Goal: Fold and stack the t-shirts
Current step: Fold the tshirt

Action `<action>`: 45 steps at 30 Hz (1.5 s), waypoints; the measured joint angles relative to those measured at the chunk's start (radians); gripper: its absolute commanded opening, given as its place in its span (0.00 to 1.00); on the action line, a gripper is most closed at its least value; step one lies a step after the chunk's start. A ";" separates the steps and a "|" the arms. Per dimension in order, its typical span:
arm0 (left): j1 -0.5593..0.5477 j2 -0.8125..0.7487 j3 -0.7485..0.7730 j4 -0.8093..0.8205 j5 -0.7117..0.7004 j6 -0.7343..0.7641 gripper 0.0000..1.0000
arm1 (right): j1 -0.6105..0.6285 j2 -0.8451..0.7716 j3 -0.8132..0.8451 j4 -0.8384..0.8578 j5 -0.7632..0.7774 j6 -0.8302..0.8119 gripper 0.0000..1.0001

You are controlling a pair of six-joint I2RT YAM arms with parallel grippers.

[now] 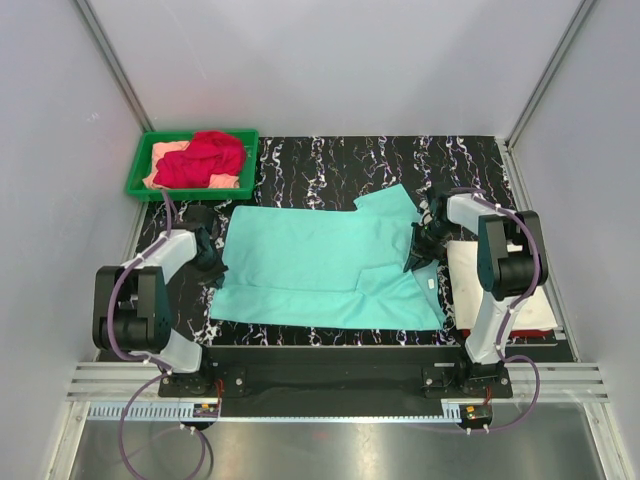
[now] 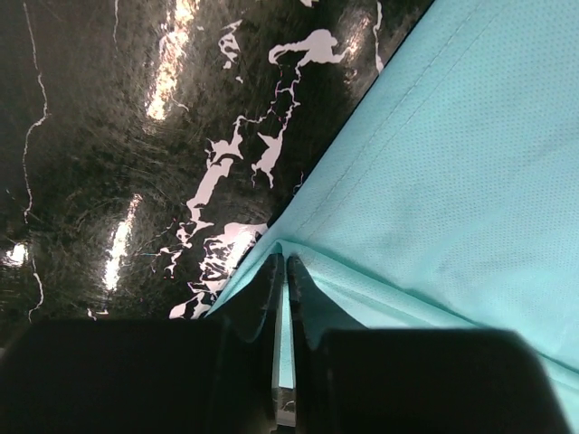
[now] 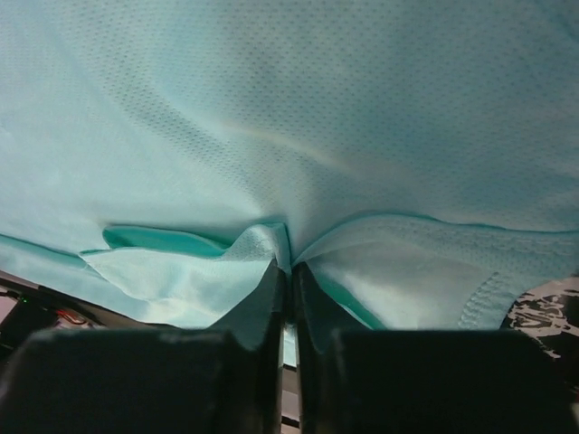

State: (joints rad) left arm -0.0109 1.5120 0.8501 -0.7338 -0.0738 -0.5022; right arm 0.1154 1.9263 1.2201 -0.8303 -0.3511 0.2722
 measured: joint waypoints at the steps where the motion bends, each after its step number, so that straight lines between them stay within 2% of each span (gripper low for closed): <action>1: 0.000 -0.003 0.000 0.000 -0.001 0.000 0.06 | 0.000 -0.001 0.000 -0.001 0.002 0.002 0.03; 2: 0.000 -0.007 0.000 -0.001 -0.002 0.000 0.06 | 0.001 -0.005 0.000 -0.003 0.003 0.003 0.00; 11: 0.000 -0.053 0.012 -0.008 -0.002 -0.003 0.03 | 0.001 -0.162 -0.002 -0.023 0.026 0.024 0.00; 16: 0.000 -0.052 0.021 -0.011 -0.005 -0.003 0.02 | 0.001 -0.168 -0.001 -0.037 0.029 0.026 0.00; 17: 0.000 -0.052 0.021 -0.013 -0.008 -0.003 0.02 | 0.001 -0.168 -0.001 -0.038 0.029 0.027 0.02; 18: 0.000 -0.052 0.021 -0.015 -0.010 -0.003 0.02 | 0.001 -0.168 -0.001 -0.039 0.028 0.028 0.11; 19: 0.000 -0.053 0.021 -0.017 -0.010 -0.003 0.02 | 0.001 -0.168 -0.002 -0.040 0.027 0.030 0.29; 25: 0.000 -0.053 0.021 -0.008 -0.007 -0.003 0.02 | 0.002 -0.164 -0.006 -0.036 0.024 0.028 0.34; 31: 0.000 -0.052 0.021 -0.004 -0.005 -0.003 0.02 | 0.002 -0.133 -0.006 -0.033 0.017 0.027 0.33; 34: 0.000 -0.052 0.021 -0.003 -0.005 -0.002 0.01 | 0.002 -0.111 -0.001 -0.028 0.018 0.026 0.31; 35: 0.000 -0.052 0.021 -0.002 -0.004 -0.002 0.00 | 0.002 -0.101 0.003 -0.026 0.019 0.025 0.26; 36: 0.000 -0.052 0.021 0.000 -0.004 -0.002 0.00 | 0.002 -0.093 0.006 -0.026 0.021 0.023 0.08; 37: 0.000 -0.052 0.021 0.001 -0.003 -0.002 0.00 | 0.002 -0.082 0.011 -0.026 0.024 0.017 0.01; 45: 0.000 -0.054 0.021 0.002 0.007 -0.002 0.00 | 0.002 -0.109 0.031 -0.040 0.053 0.016 0.00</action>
State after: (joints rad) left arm -0.0109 1.4582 0.8715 -0.7319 -0.0669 -0.5041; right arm 0.1173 1.8175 1.2514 -0.8703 -0.2981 0.2886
